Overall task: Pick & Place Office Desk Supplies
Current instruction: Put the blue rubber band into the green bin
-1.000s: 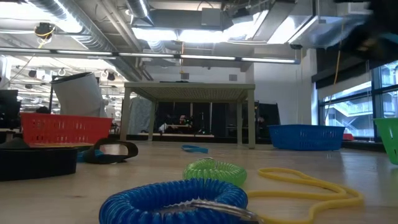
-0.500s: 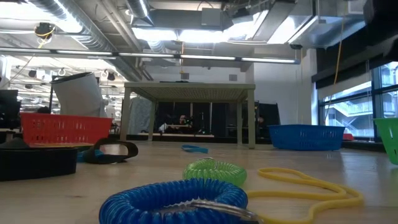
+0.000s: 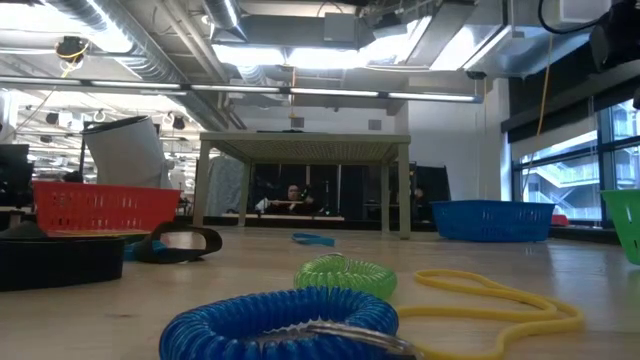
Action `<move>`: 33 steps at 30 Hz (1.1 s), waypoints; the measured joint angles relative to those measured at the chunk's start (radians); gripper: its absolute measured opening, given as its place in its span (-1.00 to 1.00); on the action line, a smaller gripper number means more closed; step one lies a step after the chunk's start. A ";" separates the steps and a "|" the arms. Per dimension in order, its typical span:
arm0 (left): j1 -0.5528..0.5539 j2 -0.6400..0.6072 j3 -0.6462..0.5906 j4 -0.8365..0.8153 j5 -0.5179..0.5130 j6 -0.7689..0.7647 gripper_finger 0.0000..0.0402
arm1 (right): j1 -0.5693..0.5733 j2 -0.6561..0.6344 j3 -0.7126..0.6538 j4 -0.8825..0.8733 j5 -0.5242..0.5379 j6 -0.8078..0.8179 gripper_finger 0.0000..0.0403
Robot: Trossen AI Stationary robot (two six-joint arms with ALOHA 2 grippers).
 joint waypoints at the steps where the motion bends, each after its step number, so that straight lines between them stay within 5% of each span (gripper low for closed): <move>1: 0.000 0.000 0.000 0.000 0.000 0.000 -0.35 | 0.000 0.000 0.000 0.000 0.000 0.000 -0.76; 11: 0.000 0.000 0.000 -0.008 -0.063 0.042 -0.35 | 0.000 0.000 0.000 0.004 -0.083 0.000 -0.31; 16: 0.012 -0.001 0.001 -0.070 -0.083 -0.062 -0.35 | 0.000 0.000 0.000 0.026 -0.151 0.000 -0.18; 24: 0.137 0.025 0.002 -0.251 0.205 -0.226 -0.35 | 0.000 0.000 0.000 0.038 -0.208 -0.005 -0.19; 29: 0.214 0.113 0.002 -0.276 0.437 -0.186 -0.35 | 0.000 0.000 0.000 0.040 -0.181 -0.013 -0.22; 33: 0.255 0.199 0.001 -0.273 0.470 -0.148 -0.35 | 0.000 0.000 0.000 0.048 -0.141 -0.028 -0.22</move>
